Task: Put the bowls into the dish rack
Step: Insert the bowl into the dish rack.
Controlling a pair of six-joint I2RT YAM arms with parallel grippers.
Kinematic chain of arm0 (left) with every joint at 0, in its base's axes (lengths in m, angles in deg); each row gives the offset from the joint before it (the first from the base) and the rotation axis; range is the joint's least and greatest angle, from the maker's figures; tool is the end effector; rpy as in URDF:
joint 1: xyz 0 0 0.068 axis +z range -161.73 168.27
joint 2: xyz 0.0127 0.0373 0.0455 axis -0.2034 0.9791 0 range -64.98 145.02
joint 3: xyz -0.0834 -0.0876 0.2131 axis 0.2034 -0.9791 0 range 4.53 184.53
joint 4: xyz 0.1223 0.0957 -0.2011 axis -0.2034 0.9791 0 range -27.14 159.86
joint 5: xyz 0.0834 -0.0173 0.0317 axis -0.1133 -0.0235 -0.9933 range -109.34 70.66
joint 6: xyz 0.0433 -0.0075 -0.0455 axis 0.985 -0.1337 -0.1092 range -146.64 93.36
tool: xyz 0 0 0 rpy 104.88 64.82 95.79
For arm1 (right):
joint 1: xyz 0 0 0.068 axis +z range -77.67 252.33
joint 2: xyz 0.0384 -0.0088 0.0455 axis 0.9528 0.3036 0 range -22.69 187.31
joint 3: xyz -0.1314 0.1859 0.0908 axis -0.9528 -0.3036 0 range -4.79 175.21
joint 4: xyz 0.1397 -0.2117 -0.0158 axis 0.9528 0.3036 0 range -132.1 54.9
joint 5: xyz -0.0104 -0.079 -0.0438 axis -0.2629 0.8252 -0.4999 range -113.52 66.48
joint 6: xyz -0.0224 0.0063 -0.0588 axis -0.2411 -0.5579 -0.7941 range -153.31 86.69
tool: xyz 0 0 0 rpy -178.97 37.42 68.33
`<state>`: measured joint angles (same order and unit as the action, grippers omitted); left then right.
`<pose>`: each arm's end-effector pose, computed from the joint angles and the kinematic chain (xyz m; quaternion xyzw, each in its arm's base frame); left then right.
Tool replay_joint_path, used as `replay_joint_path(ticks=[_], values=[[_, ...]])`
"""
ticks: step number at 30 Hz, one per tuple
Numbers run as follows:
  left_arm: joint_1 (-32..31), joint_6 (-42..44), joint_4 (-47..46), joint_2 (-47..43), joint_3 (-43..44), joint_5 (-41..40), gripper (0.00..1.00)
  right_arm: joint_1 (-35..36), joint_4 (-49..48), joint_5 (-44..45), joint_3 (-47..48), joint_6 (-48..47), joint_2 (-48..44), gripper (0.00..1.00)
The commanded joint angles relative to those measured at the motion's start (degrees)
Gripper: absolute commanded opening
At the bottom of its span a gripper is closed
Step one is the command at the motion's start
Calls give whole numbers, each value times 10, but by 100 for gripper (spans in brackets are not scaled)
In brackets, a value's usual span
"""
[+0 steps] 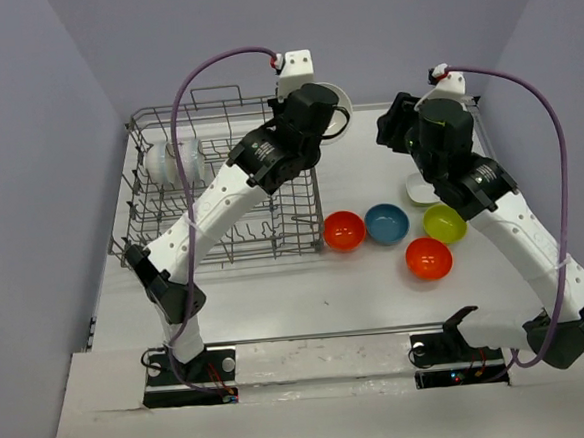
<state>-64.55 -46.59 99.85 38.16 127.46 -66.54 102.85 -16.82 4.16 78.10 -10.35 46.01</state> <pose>0.2572 -0.2800 0.4477 -0.0192 0.7746 -0.0632 0.6289 0.2394 0.1150 0.4266 0.1022 0.7581 0.1127 0.6341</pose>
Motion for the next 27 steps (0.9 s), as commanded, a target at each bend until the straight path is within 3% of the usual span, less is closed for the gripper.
replay_joint_path(ticks=[1,14,27], values=[[39,-4,-42,-85,-8,-40,0,6,-17,-13,25,9,37,57],[141,61,26,-65,46,-154,0,6,3,-99,88,16,143,57],[185,145,34,23,51,-253,0,49,3,-132,142,15,223,57]])
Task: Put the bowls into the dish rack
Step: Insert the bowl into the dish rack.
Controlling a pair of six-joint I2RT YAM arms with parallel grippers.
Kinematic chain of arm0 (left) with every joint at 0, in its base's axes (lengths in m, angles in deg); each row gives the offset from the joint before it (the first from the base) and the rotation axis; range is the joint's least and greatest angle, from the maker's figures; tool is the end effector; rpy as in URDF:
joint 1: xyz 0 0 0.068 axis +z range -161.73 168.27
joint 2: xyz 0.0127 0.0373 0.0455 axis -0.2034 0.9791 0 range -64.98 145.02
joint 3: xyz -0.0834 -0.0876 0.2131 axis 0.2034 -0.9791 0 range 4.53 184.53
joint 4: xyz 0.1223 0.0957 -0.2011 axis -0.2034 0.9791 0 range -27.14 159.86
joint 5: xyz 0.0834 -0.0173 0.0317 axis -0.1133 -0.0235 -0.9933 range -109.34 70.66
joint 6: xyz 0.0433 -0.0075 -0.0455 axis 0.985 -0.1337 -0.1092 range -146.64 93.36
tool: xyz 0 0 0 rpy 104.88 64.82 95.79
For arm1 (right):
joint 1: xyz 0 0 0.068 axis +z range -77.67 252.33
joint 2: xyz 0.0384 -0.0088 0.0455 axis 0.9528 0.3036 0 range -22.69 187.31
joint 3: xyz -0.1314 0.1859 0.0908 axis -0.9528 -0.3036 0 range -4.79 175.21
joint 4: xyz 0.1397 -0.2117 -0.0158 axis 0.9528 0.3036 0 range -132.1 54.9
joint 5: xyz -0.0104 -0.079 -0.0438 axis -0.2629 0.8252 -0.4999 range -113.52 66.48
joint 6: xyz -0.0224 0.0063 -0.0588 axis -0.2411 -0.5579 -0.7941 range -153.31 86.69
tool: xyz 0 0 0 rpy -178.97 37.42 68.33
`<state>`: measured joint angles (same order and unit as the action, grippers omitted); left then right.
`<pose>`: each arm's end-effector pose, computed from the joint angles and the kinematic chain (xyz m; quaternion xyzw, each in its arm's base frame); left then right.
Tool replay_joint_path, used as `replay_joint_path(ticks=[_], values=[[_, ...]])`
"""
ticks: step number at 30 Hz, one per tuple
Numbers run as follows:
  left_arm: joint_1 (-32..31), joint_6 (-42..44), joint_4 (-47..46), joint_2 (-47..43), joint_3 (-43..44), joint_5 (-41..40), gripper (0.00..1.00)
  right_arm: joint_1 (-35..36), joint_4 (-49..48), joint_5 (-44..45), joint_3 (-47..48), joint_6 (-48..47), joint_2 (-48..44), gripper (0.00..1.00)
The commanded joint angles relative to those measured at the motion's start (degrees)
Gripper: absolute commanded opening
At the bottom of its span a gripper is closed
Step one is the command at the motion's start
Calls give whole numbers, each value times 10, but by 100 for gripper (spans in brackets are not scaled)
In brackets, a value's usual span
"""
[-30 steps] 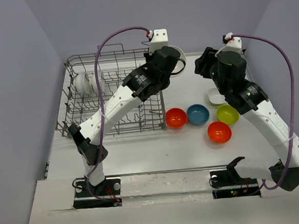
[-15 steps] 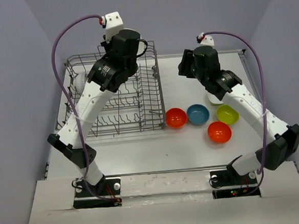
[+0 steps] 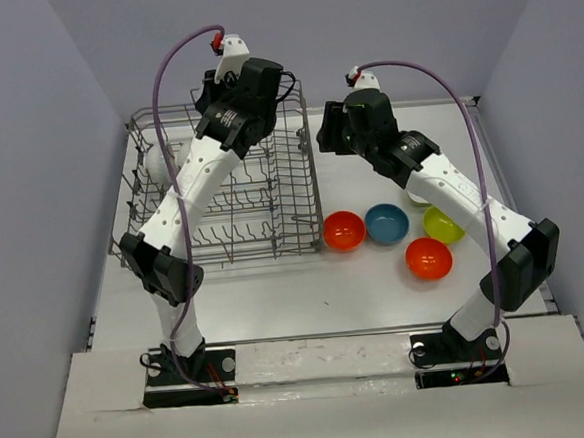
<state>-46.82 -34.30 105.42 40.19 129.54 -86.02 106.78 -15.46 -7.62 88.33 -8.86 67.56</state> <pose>0.3287 -0.1762 0.4415 -0.1309 0.7479 0.2574 0.5977 0.3089 0.1958 0.3720 0.0029 0.8330 0.1652 0.5281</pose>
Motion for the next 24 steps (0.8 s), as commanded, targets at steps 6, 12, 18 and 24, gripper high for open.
replay_joint_path(ticks=[6,12,18,24], values=[[36,61,-47,30,20,-49,0,21,-22,-8,28,4,23,57],[60,92,-49,65,22,-46,0,32,-42,-15,-13,15,13,57],[78,103,-69,71,-11,-29,0,68,-46,-4,-39,16,1,57],[85,126,-92,80,-28,-24,0,81,-45,14,-79,30,-39,55]])
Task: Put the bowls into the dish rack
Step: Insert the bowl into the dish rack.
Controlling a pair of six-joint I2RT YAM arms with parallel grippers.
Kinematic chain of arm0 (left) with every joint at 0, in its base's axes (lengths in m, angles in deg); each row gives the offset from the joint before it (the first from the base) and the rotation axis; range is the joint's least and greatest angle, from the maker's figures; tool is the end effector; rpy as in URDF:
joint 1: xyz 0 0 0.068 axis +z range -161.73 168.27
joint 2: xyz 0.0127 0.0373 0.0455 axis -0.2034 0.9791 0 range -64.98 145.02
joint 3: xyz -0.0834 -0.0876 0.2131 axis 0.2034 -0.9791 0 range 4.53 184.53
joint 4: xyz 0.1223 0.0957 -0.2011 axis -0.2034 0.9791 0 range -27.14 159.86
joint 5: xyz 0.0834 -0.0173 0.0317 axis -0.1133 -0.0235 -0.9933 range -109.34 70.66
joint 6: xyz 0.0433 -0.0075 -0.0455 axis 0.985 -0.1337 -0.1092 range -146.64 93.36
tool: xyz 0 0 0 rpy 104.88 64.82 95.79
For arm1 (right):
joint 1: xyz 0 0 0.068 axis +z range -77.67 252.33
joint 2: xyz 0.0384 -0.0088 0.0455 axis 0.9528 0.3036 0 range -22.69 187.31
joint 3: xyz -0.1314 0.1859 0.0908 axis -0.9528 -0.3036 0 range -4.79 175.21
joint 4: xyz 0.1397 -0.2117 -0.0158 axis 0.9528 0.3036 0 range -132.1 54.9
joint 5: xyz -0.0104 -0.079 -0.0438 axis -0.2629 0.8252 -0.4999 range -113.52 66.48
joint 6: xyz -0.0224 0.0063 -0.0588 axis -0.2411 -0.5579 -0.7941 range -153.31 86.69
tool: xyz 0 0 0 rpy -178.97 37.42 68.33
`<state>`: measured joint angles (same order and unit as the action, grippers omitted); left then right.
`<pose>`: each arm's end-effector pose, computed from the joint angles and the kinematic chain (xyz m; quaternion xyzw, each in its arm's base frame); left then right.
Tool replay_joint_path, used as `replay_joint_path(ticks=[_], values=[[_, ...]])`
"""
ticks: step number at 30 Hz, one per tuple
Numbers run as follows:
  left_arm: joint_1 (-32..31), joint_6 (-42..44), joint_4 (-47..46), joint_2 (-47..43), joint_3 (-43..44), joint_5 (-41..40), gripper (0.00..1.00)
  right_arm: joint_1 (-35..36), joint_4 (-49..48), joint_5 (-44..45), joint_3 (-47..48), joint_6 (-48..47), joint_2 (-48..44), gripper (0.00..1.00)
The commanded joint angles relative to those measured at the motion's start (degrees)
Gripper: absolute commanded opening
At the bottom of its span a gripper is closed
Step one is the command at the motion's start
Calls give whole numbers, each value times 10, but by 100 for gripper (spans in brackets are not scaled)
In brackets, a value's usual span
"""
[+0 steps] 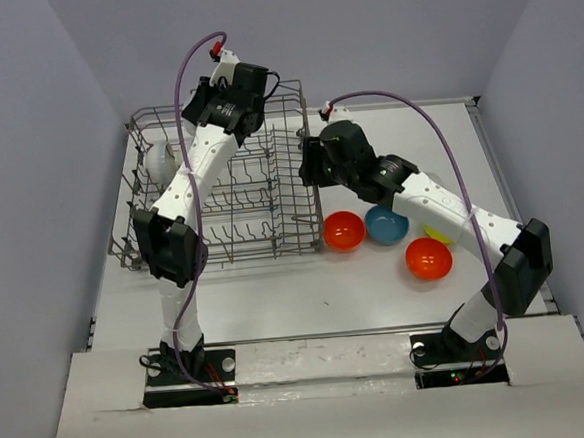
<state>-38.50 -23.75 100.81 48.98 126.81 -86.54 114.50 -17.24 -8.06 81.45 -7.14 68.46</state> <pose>0.3971 -0.1501 0.3763 -0.0847 0.7672 0.3813 0.5087 0.2837 0.2396 0.3283 -0.0525 0.8582 0.1830 0.4767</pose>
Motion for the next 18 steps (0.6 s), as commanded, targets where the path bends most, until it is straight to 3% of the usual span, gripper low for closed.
replay_joint_path(ticks=[1,11,18], values=[[2,23,-45,-5,0,-20,0,4,-28,27,-15,15,-54,55],[1,39,-31,36,-31,-52,0,19,-25,40,-62,35,-89,52],[2,79,-70,47,-43,-79,0,37,-25,46,-65,34,-90,50]])
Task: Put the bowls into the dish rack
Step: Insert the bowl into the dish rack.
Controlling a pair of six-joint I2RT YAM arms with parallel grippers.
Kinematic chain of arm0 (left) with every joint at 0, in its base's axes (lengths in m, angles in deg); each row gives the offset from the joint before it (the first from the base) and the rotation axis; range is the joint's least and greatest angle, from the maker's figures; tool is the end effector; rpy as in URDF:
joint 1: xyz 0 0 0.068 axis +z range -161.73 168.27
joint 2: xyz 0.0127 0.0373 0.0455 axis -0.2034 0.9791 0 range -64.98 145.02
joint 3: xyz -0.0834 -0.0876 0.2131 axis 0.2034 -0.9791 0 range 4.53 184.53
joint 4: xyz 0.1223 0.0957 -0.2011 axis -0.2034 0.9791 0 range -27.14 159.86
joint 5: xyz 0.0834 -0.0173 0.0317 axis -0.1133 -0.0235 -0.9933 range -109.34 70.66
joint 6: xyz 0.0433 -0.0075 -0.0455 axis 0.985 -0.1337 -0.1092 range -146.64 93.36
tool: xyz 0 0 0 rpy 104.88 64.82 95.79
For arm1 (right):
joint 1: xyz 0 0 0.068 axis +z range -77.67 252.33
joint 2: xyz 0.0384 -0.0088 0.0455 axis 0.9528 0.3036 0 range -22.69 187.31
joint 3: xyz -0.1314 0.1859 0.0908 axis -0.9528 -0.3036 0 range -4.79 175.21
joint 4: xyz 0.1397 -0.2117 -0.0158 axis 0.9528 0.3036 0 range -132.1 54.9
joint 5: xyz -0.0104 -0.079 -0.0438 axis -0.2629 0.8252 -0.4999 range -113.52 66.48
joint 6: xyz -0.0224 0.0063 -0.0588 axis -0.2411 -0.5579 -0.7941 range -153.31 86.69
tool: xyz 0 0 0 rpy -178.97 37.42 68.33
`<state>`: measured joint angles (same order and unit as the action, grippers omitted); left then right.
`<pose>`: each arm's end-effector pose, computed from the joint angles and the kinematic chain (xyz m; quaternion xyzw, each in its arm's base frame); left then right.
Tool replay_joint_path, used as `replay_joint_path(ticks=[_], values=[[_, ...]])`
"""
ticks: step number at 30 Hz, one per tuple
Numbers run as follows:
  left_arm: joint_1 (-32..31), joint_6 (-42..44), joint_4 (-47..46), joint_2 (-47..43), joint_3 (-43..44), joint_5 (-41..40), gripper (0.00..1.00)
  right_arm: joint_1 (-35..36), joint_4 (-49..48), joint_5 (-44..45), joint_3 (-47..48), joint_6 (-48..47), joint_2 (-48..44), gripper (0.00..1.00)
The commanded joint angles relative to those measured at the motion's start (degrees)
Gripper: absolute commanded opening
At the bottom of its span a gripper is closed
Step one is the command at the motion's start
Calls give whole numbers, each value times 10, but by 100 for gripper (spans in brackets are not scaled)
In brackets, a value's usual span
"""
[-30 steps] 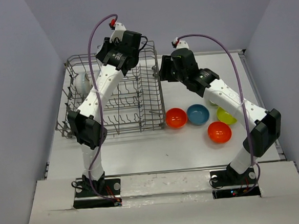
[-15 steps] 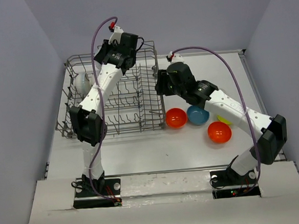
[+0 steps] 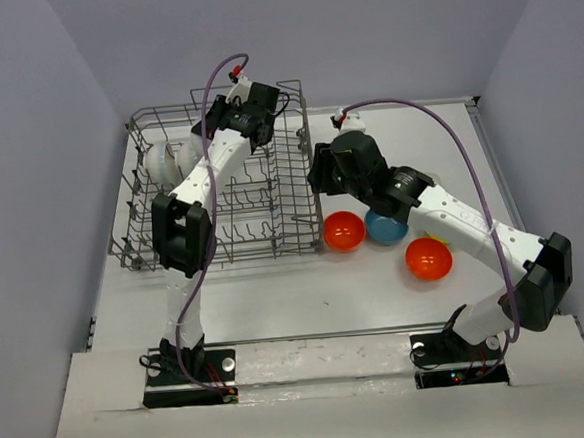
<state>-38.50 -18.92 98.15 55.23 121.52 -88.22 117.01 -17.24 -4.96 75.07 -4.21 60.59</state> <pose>0.4223 -0.1622 0.3064 -0.0144 0.7823 0.4431 0.4376 0.2516 0.2272 0.3361 -0.0329 0.8506 0.1932 0.4880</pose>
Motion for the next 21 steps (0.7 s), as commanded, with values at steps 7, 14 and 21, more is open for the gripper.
replay_joint_path(ticks=[7,14,21], values=[[1,91,-90,-4,-2,-117,0,12,-26,12,-6,2,-6,45],[-7,240,-253,-19,-75,-185,0,17,-27,4,-7,0,1,32],[-7,302,-309,-8,-79,-209,0,17,-27,-7,-22,-1,-1,6]])
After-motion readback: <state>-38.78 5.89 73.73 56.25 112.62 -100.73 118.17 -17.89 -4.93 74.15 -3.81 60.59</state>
